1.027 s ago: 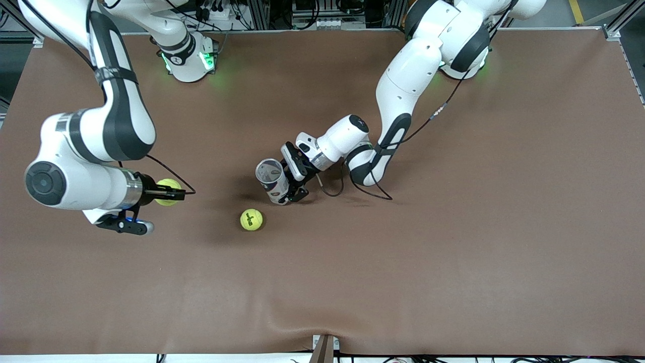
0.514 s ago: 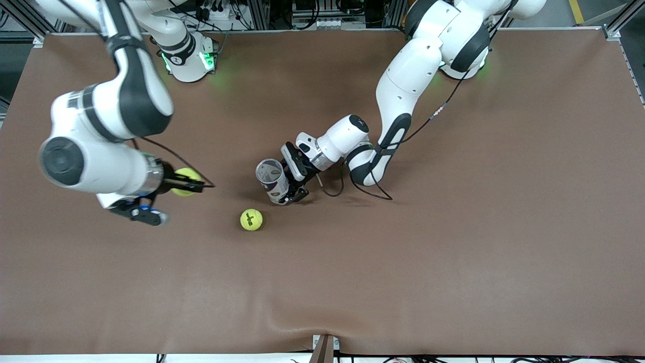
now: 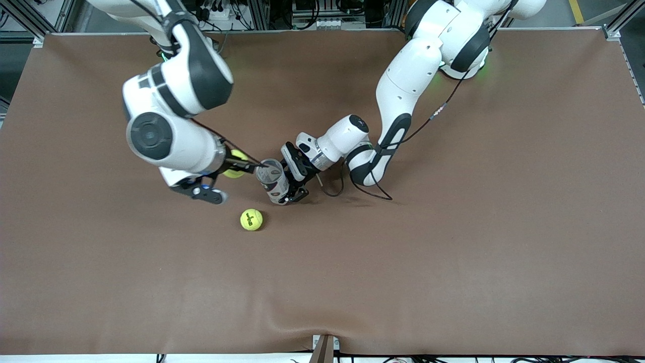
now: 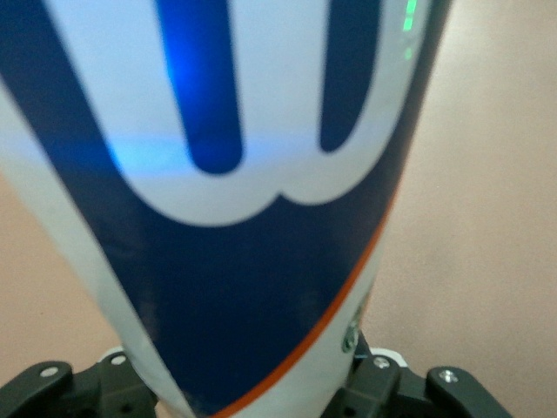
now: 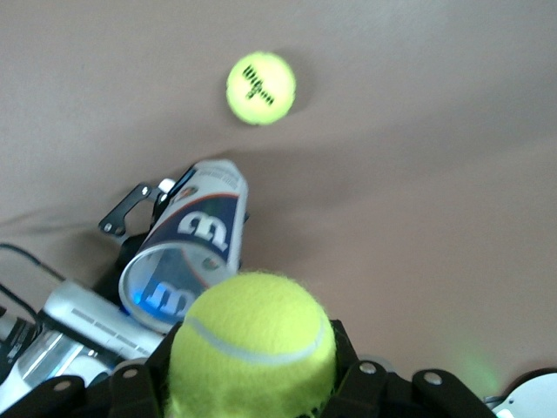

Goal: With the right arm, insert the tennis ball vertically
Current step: 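Carry the ball with the right gripper over the tube opening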

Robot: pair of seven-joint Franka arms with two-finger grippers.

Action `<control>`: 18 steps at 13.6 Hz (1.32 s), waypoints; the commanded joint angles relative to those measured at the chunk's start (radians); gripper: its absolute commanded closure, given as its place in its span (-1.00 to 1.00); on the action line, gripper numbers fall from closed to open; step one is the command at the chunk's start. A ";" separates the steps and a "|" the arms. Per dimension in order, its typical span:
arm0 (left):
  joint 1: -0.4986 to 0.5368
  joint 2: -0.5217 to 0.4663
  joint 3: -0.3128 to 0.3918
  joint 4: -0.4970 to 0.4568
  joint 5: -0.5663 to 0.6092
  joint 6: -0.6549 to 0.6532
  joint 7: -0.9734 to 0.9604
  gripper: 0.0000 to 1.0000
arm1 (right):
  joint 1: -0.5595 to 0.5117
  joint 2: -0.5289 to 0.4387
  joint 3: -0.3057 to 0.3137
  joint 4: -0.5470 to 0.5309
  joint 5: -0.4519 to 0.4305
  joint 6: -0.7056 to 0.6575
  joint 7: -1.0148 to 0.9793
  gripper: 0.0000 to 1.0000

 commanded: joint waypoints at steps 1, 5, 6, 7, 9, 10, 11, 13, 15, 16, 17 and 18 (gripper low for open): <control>0.015 -0.023 0.007 -0.050 0.026 -0.020 -0.016 -0.54 | 0.045 0.012 -0.011 -0.005 0.033 0.043 0.076 1.00; 0.015 -0.023 0.006 -0.050 0.026 -0.020 -0.017 -0.54 | 0.088 0.023 -0.011 -0.051 0.032 0.099 0.081 1.00; 0.015 -0.023 0.006 -0.048 0.026 -0.020 -0.017 -0.54 | 0.090 0.025 -0.011 -0.063 0.032 0.124 0.081 1.00; 0.015 -0.023 0.006 -0.048 0.026 -0.020 -0.017 -0.54 | 0.091 0.031 -0.011 -0.066 0.032 0.135 0.082 1.00; 0.015 -0.023 0.006 -0.048 0.026 -0.020 -0.017 -0.54 | 0.094 0.035 -0.011 -0.066 0.032 0.144 0.092 1.00; 0.015 -0.023 0.006 -0.050 0.026 -0.020 -0.017 -0.54 | 0.094 0.045 -0.011 -0.066 0.032 0.155 0.093 1.00; 0.015 -0.021 0.007 -0.050 0.026 -0.020 -0.017 -0.54 | 0.093 0.052 -0.011 -0.066 0.030 0.168 0.093 1.00; 0.015 -0.021 0.006 -0.050 0.026 -0.020 -0.017 -0.54 | 0.091 0.054 -0.011 -0.063 0.032 0.187 0.093 1.00; 0.015 -0.021 0.006 -0.050 0.026 -0.020 -0.017 -0.54 | 0.090 0.055 -0.012 -0.063 0.030 0.189 0.093 1.00; 0.016 -0.021 0.007 -0.048 0.026 -0.020 -0.017 -0.54 | 0.088 0.055 -0.012 -0.063 0.029 0.192 0.093 1.00; 0.017 -0.023 0.007 -0.050 0.026 -0.020 -0.017 -0.54 | 0.082 0.057 -0.012 -0.063 0.029 0.196 0.093 1.00; 0.017 -0.021 0.006 -0.050 0.026 -0.020 -0.017 -0.54 | 0.080 0.055 -0.012 -0.063 0.029 0.196 0.093 0.67</control>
